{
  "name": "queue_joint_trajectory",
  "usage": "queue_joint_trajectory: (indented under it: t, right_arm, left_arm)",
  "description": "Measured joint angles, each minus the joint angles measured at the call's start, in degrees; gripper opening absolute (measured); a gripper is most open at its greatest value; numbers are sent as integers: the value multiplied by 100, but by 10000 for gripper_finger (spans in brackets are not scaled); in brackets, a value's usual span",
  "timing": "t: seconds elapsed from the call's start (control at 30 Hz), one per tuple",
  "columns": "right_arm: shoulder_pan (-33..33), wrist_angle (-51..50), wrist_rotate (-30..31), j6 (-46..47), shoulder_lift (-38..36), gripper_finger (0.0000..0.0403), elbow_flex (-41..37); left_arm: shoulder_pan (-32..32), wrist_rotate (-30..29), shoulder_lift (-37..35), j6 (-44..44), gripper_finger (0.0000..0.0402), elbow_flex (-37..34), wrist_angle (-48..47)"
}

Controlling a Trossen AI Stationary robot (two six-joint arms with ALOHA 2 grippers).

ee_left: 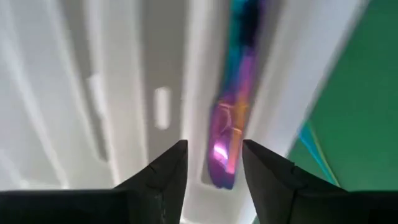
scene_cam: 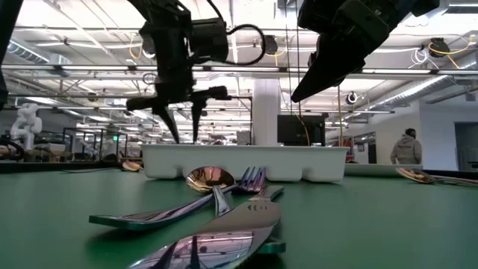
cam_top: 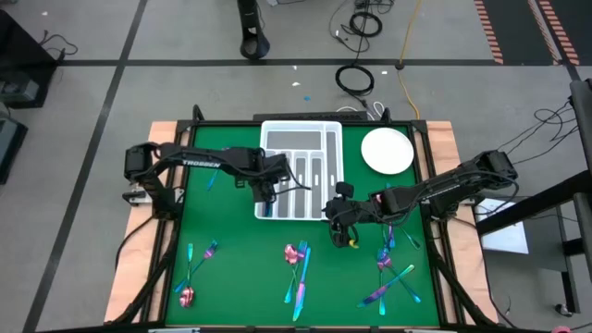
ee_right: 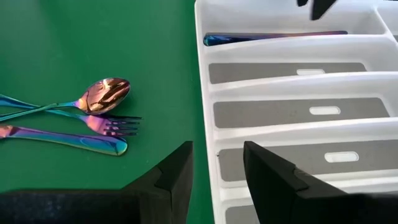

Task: Sort silverware
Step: Put the blue table knife into the silverware tray

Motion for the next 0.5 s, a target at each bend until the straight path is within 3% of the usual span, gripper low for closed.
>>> queue_joint_trajectory:
  t: [0.13, 0.4, 0.5]
  right_arm:
    - [0, 20, -2, -2, 0, 130, 0]
    - [0, 95, -24, -2, -17, 130, 95]
    - [7, 16, -26, -2, -84, 130, 267]
  left_arm:
    - [-11, -20, -109, -1080, 157, 373, 22]
    - [-148, 12, -444, -4566, 158, 992, -193]
    - [-228, 280, -636, -5646, 158, 1043, -455]
